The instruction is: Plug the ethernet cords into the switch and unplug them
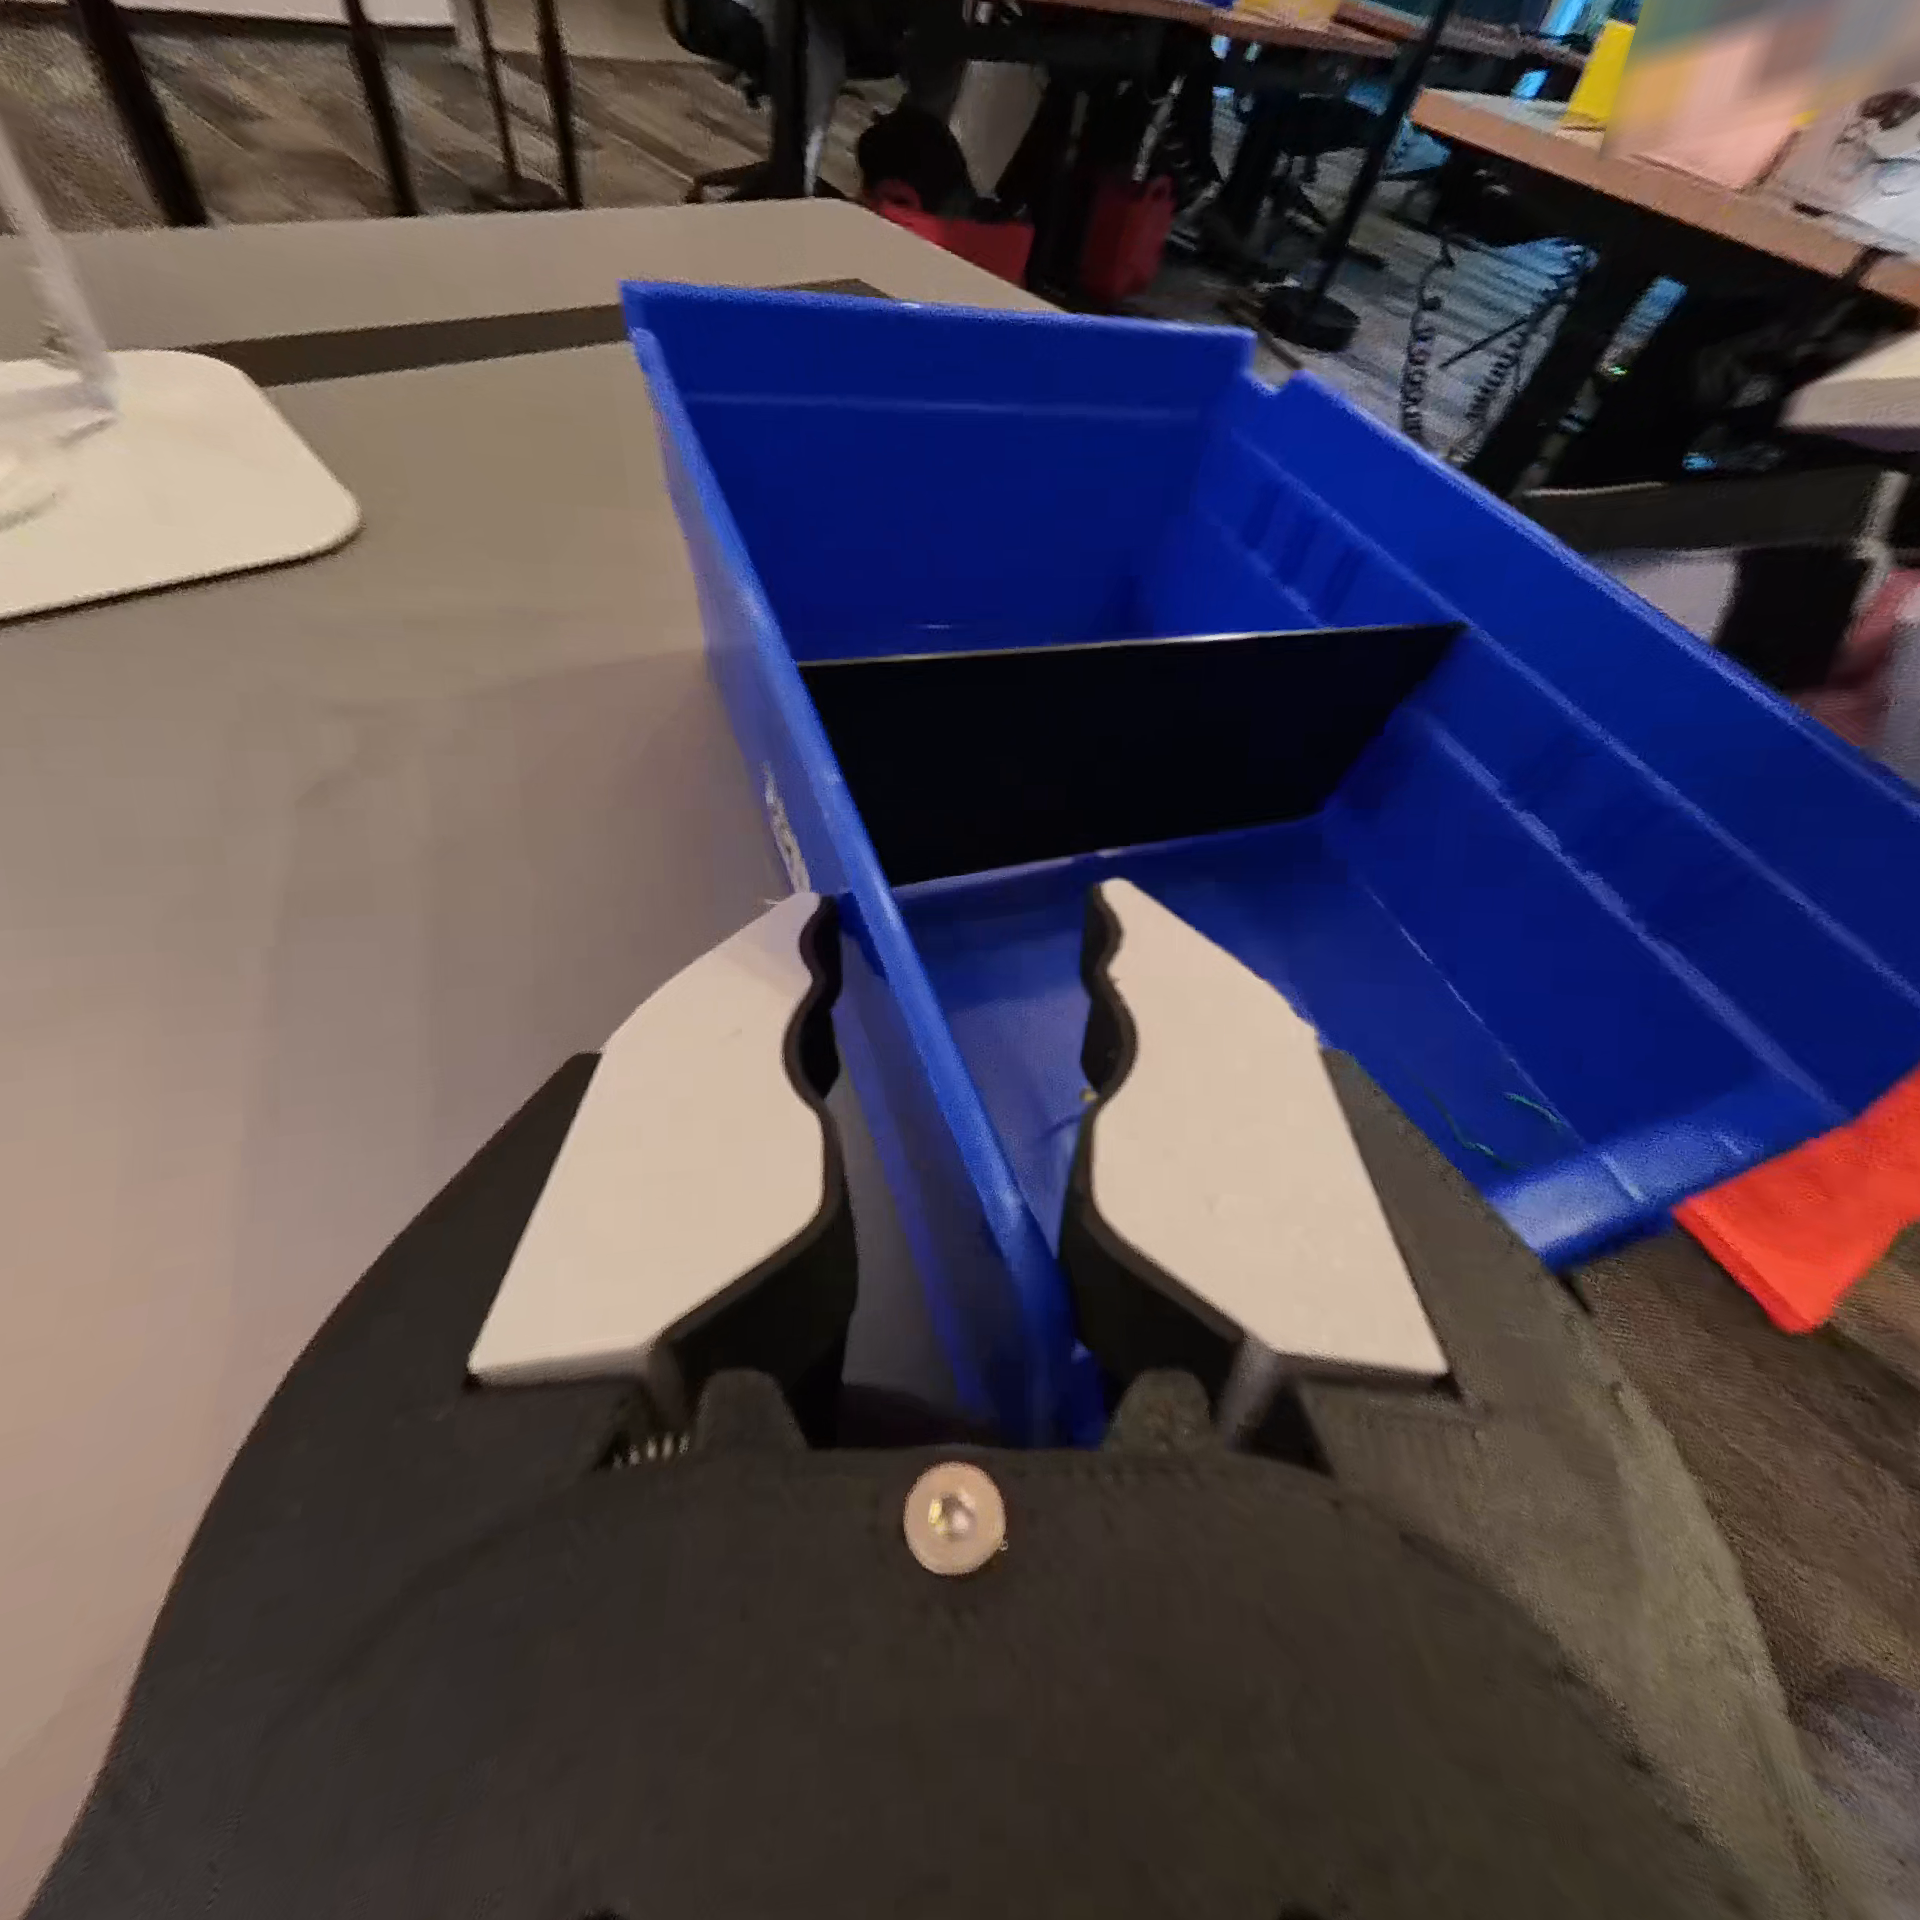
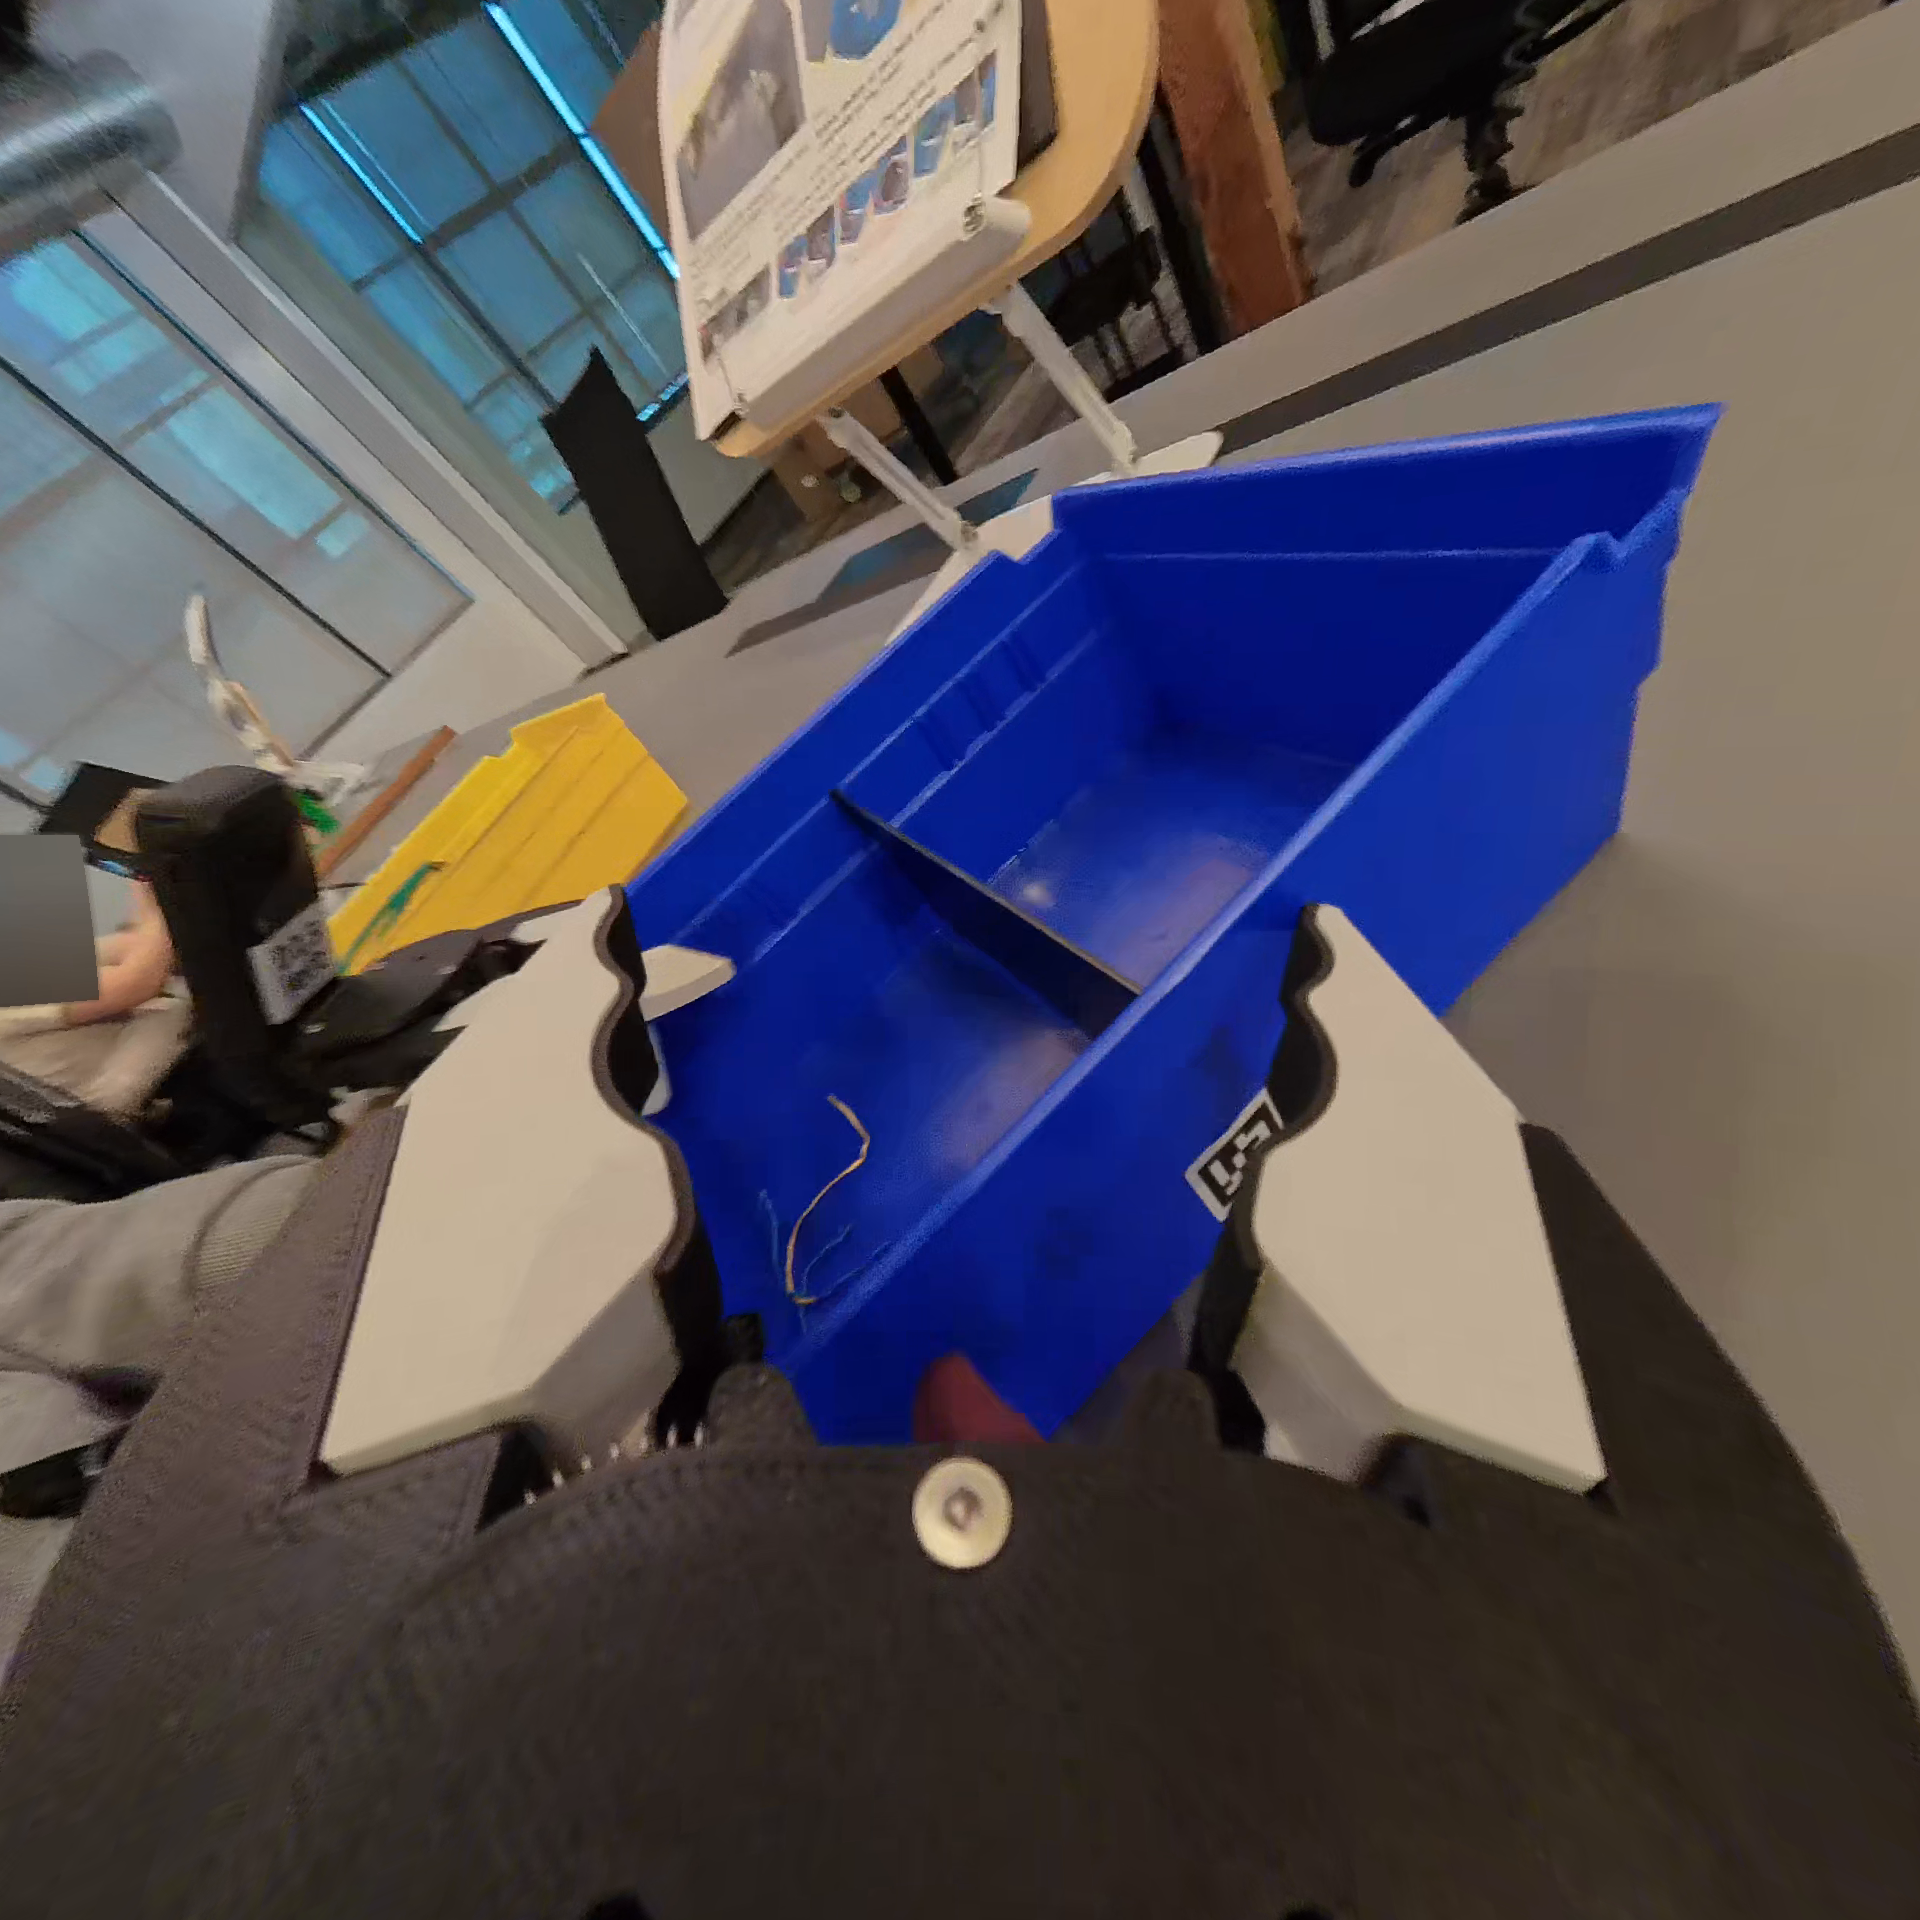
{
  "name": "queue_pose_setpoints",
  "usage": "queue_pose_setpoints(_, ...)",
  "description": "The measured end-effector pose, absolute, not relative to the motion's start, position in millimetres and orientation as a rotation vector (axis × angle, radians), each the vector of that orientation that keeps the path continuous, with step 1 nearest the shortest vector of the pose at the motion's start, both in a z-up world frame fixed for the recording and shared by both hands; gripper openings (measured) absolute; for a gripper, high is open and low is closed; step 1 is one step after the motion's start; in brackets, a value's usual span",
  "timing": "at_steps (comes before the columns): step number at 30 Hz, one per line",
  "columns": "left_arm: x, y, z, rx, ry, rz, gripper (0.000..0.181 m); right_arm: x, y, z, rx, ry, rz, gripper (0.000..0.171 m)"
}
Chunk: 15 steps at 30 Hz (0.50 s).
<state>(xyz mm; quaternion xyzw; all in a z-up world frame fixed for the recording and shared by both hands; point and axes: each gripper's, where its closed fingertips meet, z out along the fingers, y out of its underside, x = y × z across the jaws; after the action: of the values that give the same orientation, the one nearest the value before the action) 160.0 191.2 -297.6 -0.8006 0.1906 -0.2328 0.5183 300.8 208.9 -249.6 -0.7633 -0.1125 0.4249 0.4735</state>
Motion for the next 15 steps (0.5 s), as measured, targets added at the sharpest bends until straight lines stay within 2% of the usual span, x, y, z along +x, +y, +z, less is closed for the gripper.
queue_pose_setpoints(5,190.4,178.4,-300.1,-1.944,0.505,-0.692,0.058,326.8,222.7,-259.1,-1.955,-0.357,0.798,0.105)
queue_pose_setpoints(9,219.1,169.4,-296.6,-1.966,0.537,-0.848,0.067,350.0,236.9,-276.0,-2.039,-0.525,0.466,0.1)
queue_pose_setpoints(15,249.3,170.1,-290.5,-1.947,0.624,-0.774,0.075,399.7,269.9,-306.0,-2.111,-0.749,-0.057,0.083)
